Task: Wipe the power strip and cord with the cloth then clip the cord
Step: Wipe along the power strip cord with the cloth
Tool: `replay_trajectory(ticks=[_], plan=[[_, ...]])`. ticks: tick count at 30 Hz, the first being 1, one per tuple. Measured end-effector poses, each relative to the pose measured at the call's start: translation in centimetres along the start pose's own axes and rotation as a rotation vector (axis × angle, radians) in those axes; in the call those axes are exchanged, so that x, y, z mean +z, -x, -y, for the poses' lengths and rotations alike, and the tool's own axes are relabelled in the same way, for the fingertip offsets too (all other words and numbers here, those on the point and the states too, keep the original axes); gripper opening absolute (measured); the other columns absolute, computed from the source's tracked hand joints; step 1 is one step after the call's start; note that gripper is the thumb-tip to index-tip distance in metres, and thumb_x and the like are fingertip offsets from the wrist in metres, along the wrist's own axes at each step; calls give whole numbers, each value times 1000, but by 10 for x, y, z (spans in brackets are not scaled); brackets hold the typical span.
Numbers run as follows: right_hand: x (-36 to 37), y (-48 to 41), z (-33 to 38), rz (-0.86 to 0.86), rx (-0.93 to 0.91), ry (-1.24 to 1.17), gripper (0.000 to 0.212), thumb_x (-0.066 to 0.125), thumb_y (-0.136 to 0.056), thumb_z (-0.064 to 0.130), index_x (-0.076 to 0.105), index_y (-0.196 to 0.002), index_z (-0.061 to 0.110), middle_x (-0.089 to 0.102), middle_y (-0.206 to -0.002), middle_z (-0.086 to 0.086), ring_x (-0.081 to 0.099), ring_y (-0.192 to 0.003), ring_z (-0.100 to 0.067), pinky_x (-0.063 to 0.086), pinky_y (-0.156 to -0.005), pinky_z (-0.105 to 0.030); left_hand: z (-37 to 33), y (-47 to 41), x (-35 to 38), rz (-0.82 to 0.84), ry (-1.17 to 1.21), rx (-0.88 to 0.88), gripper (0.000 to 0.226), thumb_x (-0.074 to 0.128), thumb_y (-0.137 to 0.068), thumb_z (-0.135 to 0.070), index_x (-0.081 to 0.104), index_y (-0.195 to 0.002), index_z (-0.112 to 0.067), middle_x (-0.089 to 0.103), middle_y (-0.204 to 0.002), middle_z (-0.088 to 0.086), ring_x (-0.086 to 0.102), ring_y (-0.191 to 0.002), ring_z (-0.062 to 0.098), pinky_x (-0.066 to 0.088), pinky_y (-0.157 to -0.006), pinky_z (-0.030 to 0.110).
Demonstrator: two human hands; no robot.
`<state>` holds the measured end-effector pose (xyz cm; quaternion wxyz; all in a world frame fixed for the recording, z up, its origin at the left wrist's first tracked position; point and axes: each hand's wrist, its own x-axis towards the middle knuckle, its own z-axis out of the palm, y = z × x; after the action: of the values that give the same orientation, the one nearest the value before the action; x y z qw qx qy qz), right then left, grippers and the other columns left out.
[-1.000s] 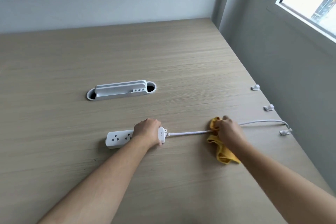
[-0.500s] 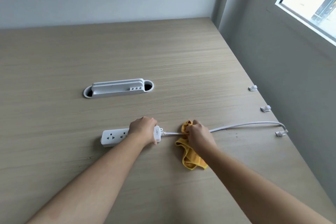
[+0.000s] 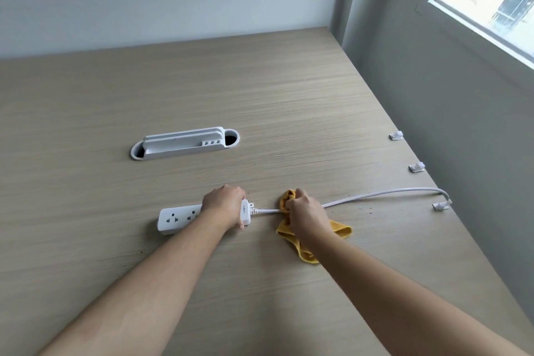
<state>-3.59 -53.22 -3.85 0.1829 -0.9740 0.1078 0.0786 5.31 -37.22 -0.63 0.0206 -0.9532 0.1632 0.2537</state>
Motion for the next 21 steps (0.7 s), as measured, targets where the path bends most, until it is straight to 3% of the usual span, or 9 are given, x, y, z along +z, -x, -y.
replay_trajectory(ticks=[5,8,9,13,17,21], plan=[[2,2,-24,-16,-41,-73,17,51,-87,10,66,-95,14,44,-91,-4,54,-81,-28,46,-71,-33,-47,0,9,-72,-161,170,67,85,-63,-30,53,-122,-24,55,-128,-6,53,-121,21,41,-97,40],[-4,5,-42,-25,-59,-102,19,53,-88,14,69,-97,17,45,-90,-3,57,-84,-27,41,-68,-29,-82,-4,19,-153,-118,235,23,64,-82,-14,64,-105,-19,67,-114,4,62,-107,28,45,-91,38],[-8,5,-51,-34,-50,-91,19,53,-87,14,70,-97,17,46,-90,-3,57,-84,-28,40,-68,-29,-87,-6,22,-159,-114,223,20,58,-85,-9,66,-101,-16,69,-110,9,63,-103,31,47,-87,37],[-37,11,-125,-105,148,-5,19,55,-83,10,70,-92,16,53,-94,-9,58,-85,-32,33,-65,-27,-91,-15,25,-144,-166,199,30,49,-82,3,67,-102,-11,68,-108,14,63,-101,35,50,-83,37],[-67,15,-205,-207,413,21,22,51,-82,1,70,-90,8,47,-85,-9,55,-80,-35,32,-64,-29,-97,-23,24,-142,-173,174,32,52,-81,2,69,-103,-15,70,-109,11,64,-102,32,49,-80,32],[-60,7,-186,-218,420,34,23,46,-79,-1,67,-87,4,51,-90,-14,58,-86,-36,39,-69,-32,-96,-25,26,-140,-188,151,29,55,-83,-2,70,-101,-18,71,-108,7,65,-101,29,49,-79,31]])
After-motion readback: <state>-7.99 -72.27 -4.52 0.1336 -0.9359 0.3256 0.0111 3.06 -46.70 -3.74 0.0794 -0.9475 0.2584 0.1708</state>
